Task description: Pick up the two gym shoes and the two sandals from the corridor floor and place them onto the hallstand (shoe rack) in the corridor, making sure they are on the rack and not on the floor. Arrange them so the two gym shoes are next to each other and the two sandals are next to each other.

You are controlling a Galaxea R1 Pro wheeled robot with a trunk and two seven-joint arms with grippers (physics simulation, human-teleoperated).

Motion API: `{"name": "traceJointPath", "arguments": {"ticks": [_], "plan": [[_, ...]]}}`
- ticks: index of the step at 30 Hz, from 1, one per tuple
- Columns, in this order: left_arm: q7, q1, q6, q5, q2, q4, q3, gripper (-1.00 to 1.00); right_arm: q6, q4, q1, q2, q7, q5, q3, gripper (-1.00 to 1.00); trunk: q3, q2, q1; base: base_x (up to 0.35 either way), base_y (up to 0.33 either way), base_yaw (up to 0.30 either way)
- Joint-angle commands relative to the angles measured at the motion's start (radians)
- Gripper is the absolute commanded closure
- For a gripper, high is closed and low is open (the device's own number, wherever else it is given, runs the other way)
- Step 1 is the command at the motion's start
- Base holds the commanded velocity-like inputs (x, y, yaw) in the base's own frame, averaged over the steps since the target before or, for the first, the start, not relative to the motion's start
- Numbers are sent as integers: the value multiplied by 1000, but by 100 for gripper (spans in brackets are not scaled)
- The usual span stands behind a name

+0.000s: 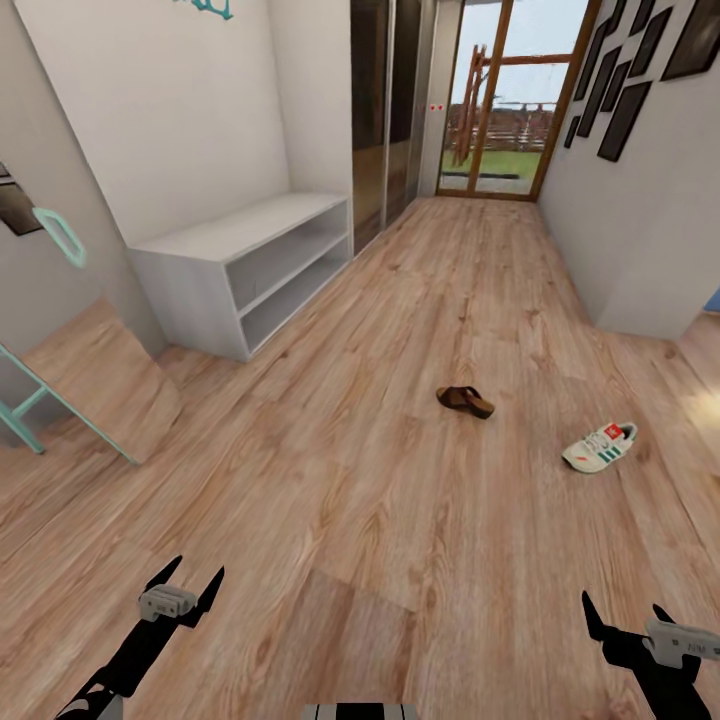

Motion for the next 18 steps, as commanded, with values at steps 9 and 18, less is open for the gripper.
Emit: {"name": "traceJointPath", "arguments": {"ticks": [9,18], "plan": [[15,0,0,0,0,0,0,-100,0,0,0,0,0,0,0,-100,0,0,0,293,-85,0],[40,0,0,-1,0,0,-2,-100,0,0,0,0,0,0,-1,-100,0,0,0,316,-20,0]]}}
